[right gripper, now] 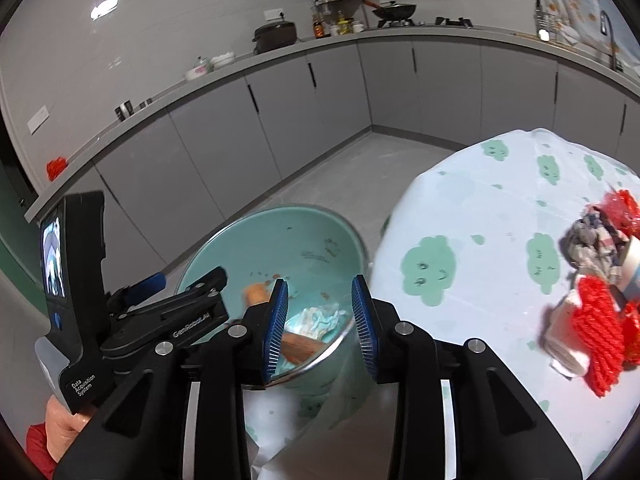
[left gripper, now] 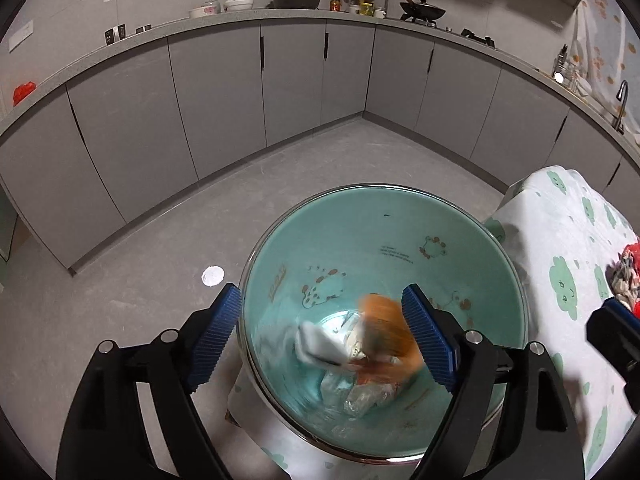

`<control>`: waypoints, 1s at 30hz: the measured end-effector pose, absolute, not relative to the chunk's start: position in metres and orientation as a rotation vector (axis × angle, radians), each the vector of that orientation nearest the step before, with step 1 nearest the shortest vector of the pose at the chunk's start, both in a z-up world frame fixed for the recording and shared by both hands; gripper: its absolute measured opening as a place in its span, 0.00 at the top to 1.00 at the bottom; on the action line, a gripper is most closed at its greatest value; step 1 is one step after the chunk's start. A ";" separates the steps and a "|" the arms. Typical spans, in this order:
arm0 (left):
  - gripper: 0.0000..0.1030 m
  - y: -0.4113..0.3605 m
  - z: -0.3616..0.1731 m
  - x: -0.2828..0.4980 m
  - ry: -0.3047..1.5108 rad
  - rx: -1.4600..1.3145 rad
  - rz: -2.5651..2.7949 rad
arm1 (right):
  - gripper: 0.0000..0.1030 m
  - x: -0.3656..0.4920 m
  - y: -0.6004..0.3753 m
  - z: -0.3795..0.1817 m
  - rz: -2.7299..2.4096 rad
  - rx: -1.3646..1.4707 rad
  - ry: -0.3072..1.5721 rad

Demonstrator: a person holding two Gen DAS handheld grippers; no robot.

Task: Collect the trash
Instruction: 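Carry the wrapper and sponge over the teal bucket and release both, then move both open grippers back over the trash on the table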

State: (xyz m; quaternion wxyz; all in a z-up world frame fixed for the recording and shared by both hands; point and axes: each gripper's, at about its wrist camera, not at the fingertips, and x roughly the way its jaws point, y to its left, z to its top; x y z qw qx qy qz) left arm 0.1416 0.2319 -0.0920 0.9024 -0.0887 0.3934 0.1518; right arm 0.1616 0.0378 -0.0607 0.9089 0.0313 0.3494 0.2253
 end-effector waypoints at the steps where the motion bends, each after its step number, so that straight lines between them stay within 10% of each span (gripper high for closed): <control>1: 0.21 0.231 -0.091 0.141 0.813 -0.182 0.315 | 0.62 0.161 0.033 -0.058 0.450 0.071 0.712; 30: 0.19 0.084 -0.055 0.124 0.759 -0.008 0.083 | 0.60 0.123 -0.131 -0.055 0.123 0.211 0.625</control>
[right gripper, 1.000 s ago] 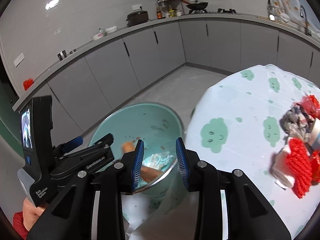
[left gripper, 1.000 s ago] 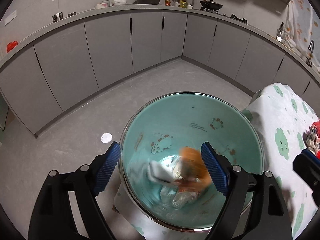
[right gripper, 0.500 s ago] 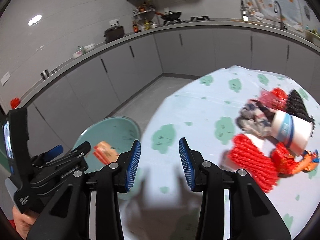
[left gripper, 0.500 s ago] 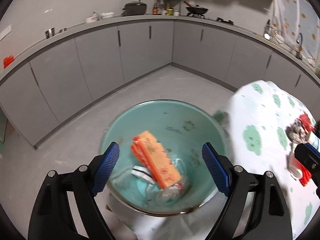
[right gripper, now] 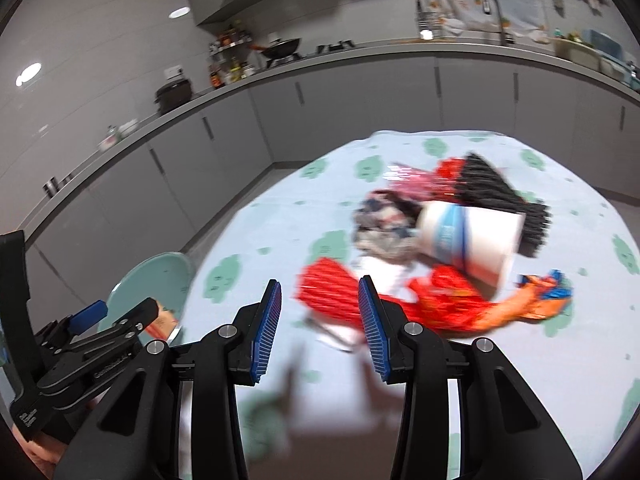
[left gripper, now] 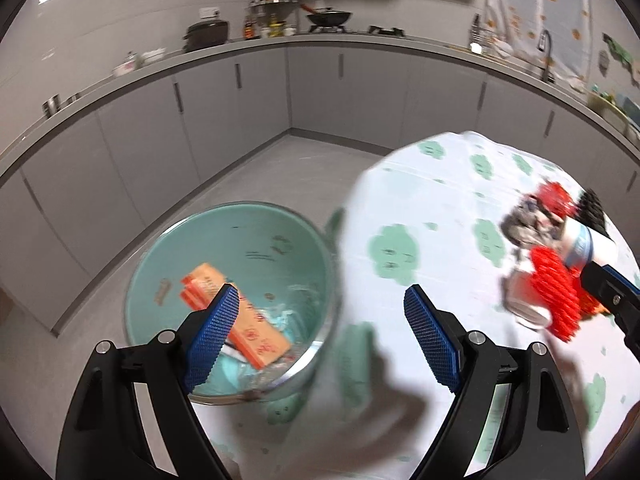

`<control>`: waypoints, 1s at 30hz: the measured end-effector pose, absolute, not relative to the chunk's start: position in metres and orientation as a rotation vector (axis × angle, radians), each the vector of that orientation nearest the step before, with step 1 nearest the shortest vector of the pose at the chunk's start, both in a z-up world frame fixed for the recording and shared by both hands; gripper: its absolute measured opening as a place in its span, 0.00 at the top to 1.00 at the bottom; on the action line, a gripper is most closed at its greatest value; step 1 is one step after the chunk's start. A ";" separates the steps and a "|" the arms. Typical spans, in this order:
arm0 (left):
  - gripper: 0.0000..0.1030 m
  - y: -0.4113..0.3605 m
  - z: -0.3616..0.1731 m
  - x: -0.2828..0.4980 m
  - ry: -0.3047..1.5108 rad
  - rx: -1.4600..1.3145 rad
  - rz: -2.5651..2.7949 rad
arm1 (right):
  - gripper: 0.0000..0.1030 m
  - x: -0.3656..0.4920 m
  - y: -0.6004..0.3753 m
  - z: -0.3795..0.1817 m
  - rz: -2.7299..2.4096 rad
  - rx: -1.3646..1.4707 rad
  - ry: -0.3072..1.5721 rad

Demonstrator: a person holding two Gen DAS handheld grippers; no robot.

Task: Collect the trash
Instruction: 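Move both open grippers back over the trash on the table, then grasp the red mesh net with the left gripper while the right gripper grasps the blue-orange wrapper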

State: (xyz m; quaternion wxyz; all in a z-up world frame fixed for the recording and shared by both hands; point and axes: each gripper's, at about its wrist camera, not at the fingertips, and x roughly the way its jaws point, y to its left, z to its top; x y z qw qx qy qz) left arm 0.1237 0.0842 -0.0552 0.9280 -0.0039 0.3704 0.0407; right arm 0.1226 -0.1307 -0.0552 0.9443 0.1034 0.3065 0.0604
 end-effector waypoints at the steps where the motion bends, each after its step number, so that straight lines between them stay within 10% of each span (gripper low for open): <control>1: 0.19 0.077 -0.055 0.123 0.760 0.001 0.069 | 0.60 0.122 -0.136 -0.055 0.110 0.214 0.623; 30: 0.19 -0.053 -0.052 0.146 0.747 0.080 -0.173 | 0.49 0.092 -0.278 -0.086 -0.106 0.327 0.673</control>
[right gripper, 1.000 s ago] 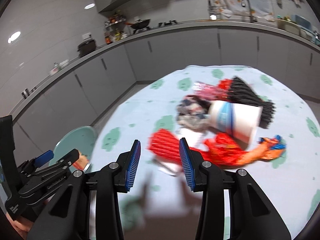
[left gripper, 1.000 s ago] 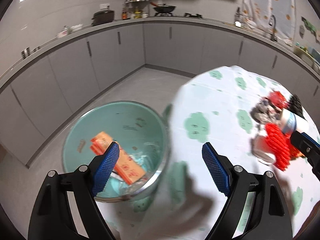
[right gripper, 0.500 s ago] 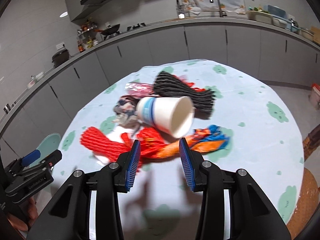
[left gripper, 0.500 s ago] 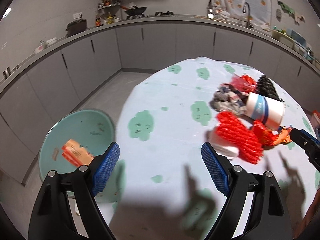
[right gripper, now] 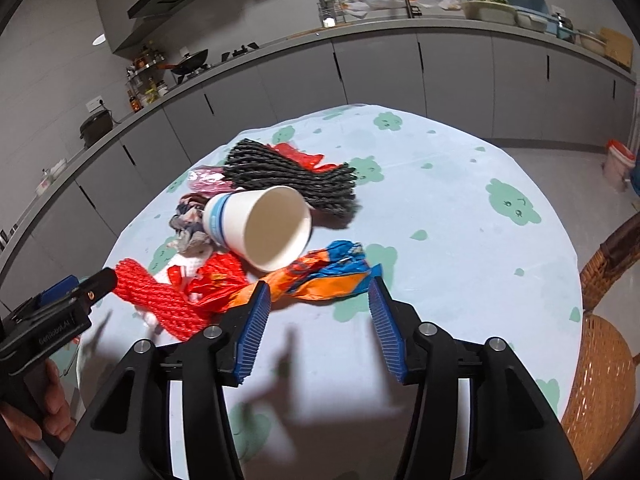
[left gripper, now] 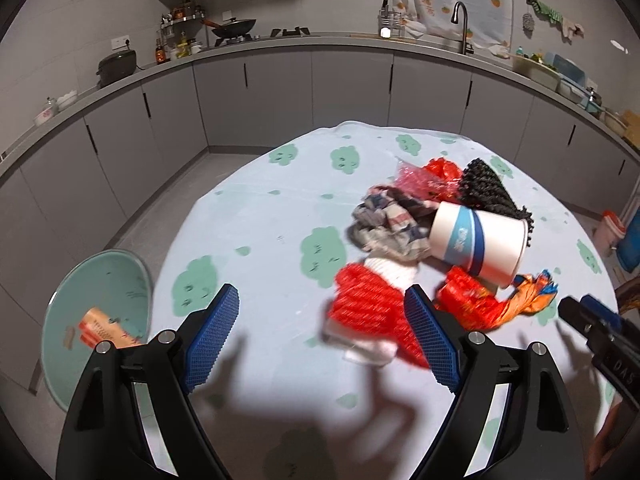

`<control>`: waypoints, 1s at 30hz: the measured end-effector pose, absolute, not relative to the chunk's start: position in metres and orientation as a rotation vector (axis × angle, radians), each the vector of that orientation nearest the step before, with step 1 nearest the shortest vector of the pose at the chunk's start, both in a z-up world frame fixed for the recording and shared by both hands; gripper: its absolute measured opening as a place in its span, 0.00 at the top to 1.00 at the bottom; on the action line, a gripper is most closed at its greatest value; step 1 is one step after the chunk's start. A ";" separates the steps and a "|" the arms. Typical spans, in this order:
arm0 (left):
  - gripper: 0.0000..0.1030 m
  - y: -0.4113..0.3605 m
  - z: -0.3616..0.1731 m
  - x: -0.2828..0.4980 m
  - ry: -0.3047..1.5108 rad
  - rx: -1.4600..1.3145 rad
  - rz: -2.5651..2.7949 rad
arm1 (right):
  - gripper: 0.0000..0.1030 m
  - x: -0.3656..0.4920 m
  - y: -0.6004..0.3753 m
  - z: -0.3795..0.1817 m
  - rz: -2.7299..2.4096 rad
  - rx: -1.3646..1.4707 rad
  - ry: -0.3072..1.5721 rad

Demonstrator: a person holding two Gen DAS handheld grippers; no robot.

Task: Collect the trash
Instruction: 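Grasp the red mesh net with the left gripper while the right gripper grasps the blue-orange wrapper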

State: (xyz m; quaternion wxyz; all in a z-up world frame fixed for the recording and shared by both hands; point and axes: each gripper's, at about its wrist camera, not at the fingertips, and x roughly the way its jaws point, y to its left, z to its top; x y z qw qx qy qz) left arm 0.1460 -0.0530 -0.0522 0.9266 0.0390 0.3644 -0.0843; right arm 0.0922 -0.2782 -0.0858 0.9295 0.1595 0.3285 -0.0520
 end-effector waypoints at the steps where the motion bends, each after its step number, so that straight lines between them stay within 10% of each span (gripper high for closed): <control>1: 0.19 -0.057 -0.053 0.149 0.750 0.087 -0.175 | 0.49 0.093 -0.281 -0.086 -0.108 0.331 0.677; 17: 0.55 -0.077 -0.081 0.165 0.846 0.088 -0.223 | 0.39 0.142 -0.289 -0.099 -0.113 0.431 0.790; 25: 0.78 -0.077 -0.077 0.155 0.829 0.099 -0.259 | 0.83 0.135 -0.279 -0.105 -0.075 0.434 0.783; 30: 0.83 -0.070 -0.066 0.145 0.808 0.067 -0.284 | 0.86 0.129 -0.277 -0.102 -0.061 0.433 0.767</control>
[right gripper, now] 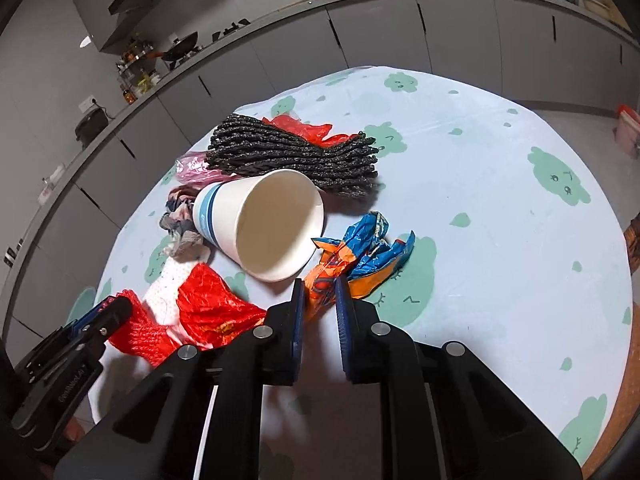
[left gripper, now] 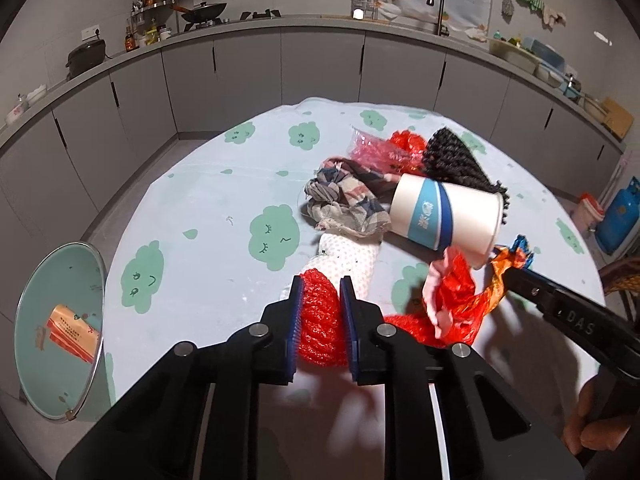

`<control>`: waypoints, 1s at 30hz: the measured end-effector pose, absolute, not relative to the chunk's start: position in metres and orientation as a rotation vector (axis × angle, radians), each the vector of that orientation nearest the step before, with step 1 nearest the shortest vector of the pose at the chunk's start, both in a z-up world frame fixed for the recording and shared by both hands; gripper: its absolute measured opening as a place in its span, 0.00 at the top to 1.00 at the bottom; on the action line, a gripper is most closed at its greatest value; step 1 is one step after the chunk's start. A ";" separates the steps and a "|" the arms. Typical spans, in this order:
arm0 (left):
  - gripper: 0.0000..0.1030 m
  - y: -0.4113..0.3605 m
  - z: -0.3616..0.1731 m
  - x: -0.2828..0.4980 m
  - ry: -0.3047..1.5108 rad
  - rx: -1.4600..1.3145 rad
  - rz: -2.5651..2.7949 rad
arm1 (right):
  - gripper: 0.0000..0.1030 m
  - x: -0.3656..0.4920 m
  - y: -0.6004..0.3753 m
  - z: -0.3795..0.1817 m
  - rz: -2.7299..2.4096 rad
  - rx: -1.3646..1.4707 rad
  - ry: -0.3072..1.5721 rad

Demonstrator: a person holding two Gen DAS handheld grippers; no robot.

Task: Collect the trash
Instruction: 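Grasp the red mesh net with the left gripper while the right gripper grasps the blue-orange wrapper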

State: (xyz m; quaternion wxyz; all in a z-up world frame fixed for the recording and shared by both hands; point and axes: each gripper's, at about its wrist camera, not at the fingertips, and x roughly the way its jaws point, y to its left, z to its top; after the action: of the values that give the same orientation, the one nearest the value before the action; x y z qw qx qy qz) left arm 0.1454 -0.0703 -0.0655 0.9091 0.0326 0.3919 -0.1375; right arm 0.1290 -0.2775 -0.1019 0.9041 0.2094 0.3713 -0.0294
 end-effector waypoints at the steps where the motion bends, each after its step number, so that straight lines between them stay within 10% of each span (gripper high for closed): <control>1: 0.83 -0.069 -0.063 0.144 0.803 0.061 -0.288 | 0.86 0.126 -0.279 -0.101 -0.060 0.445 0.757; 30: 0.83 0.000 -0.002 0.116 0.649 -0.037 -0.186 | 0.94 0.083 -0.223 -0.019 0.057 0.312 0.505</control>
State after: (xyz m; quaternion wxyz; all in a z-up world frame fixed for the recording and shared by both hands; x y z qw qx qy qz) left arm 0.1157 -0.0001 -0.0020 0.9434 -0.0183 0.3183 -0.0912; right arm 0.0828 -0.2234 -0.0187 0.9559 0.1537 0.2489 0.0282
